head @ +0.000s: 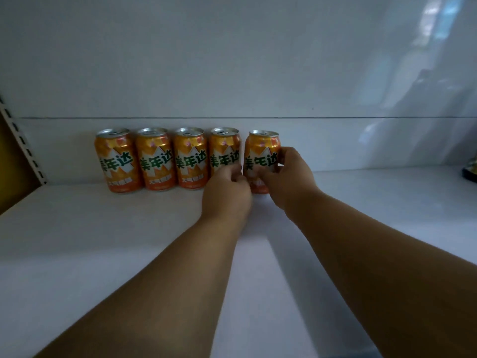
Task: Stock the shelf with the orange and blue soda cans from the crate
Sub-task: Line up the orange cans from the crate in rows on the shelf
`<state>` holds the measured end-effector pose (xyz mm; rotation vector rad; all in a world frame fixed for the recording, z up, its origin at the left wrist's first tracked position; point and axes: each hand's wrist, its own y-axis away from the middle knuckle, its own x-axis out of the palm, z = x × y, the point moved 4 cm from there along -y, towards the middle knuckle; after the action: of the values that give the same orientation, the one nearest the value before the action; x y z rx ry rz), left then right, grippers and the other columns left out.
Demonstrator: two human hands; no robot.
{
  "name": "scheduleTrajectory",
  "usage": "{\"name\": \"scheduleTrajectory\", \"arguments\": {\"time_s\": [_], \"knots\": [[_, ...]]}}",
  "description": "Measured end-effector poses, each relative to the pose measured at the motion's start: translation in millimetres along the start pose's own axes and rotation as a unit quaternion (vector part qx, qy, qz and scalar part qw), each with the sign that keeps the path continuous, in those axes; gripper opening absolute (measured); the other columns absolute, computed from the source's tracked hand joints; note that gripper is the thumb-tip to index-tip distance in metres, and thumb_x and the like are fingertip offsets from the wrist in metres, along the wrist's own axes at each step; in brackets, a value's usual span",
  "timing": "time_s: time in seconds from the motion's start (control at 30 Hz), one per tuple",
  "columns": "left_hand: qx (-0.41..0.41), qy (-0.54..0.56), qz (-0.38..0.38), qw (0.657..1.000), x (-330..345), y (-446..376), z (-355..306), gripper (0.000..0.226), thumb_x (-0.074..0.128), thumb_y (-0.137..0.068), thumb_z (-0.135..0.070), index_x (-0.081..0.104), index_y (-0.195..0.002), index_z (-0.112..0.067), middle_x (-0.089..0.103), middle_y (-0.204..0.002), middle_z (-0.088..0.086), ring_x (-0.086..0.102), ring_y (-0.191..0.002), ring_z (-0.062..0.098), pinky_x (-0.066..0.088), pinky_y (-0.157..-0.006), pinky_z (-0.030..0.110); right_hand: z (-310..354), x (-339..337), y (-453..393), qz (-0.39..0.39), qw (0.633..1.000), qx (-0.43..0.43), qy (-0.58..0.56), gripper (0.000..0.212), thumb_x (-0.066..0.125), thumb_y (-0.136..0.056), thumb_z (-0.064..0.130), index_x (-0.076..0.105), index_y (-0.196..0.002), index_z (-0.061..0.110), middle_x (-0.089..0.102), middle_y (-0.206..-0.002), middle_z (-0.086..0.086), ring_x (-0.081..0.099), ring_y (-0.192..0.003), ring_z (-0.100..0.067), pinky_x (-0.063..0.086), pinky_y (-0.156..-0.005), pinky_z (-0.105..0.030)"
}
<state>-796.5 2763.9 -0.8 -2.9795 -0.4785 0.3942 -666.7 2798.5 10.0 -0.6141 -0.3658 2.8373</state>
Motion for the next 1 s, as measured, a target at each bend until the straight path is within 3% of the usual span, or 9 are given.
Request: {"name": "scheduleTrajectory", "arguments": {"time_s": [0.1,0.27,0.4,0.53,0.7,0.93,1.0], "knots": [[0.007,0.005,0.007,1.0,3.9,0.6,-0.2,0.035,0.05,-0.098,-0.016,0.058,-0.13,-0.027,0.062,-0.12,-0.008,0.055,-0.109,0.012,0.042,-0.088,0.027,-4.6,6.7,-7.9,-0.01,1.0,0.01,0.0,0.041,0.077,-0.083,0.022,0.053,-0.115,0.023,0.063,-0.096,0.011,0.066,-0.095,-0.014,0.057,-0.087,-0.038],[-0.003,0.047,-0.013,0.999,4.8,-3.1,-0.1,0.031,0.055,-0.092,-0.01,0.055,-0.119,-0.027,0.058,-0.1,-0.013,0.054,-0.091,0.006,0.038,-0.068,0.015,-3.3,13.2,-17.6,-0.015,0.999,-0.002,0.034,0.046,0.073,-0.085,0.019,0.052,-0.125,0.019,0.063,-0.106,0.006,0.063,-0.102,-0.018,0.054,-0.092,-0.04],[0.001,0.033,-0.008,0.999,6.5,-4.2,-0.8,0.026,0.056,-0.091,-0.013,0.046,-0.104,-0.032,0.054,-0.095,-0.013,0.055,-0.091,0.011,0.041,-0.076,0.024,-5.6,17.1,-23.3,0.003,0.999,-0.004,0.044,0.045,0.067,-0.089,0.017,0.049,-0.131,0.019,0.065,-0.116,0.0,0.062,-0.108,-0.02,0.053,-0.095,-0.045],[-0.001,0.022,0.004,1.0,7.3,-5.5,0.1,0.034,0.055,-0.091,-0.013,0.05,-0.12,-0.03,0.057,-0.109,-0.007,0.059,-0.099,0.016,0.046,-0.08,0.028,-5.4,18.5,-26.5,0.01,0.997,0.001,0.072,0.045,0.063,-0.093,0.02,0.04,-0.131,0.016,0.059,-0.115,-0.001,0.06,-0.107,-0.021,0.053,-0.094,-0.045],[0.005,0.025,0.01,1.0,7.4,-6.0,1.4,0.041,0.056,-0.092,-0.014,0.049,-0.131,-0.025,0.057,-0.121,-0.005,0.055,-0.096,0.012,0.039,-0.065,0.017,-6.2,21.4,-31.2,0.0,0.991,-0.019,0.13,0.042,0.059,-0.094,0.024,0.046,-0.134,0.018,0.052,-0.128,-0.009,0.059,-0.109,-0.026,0.05,-0.092,-0.039],[0.019,0.01,0.009,1.0,9.1,-8.9,3.8,0.047,0.054,-0.093,-0.013,0.045,-0.138,-0.024,0.055,-0.133,-0.001,0.056,-0.114,0.017,0.046,-0.086,0.027,-9.4,22.0,-30.9,0.004,0.991,-0.021,0.132,0.033,0.059,-0.094,0.025,0.052,-0.126,0.021,0.061,-0.121,-0.004,0.062,-0.108,-0.022,0.052,-0.092,-0.041],[0.033,0.018,0.005,0.999,7.3,-8.2,0.5,0.044,0.052,-0.095,-0.012,0.046,-0.137,-0.024,0.056,-0.132,-0.003,0.055,-0.112,0.013,0.044,-0.082,0.017,-6.5,19.0,-21.4,0.005,0.991,-0.008,0.136,0.042,0.058,-0.096,0.029,0.045,-0.134,0.018,0.053,-0.133,-0.005,0.056,-0.12,-0.023,0.047,-0.098,-0.038]]}}
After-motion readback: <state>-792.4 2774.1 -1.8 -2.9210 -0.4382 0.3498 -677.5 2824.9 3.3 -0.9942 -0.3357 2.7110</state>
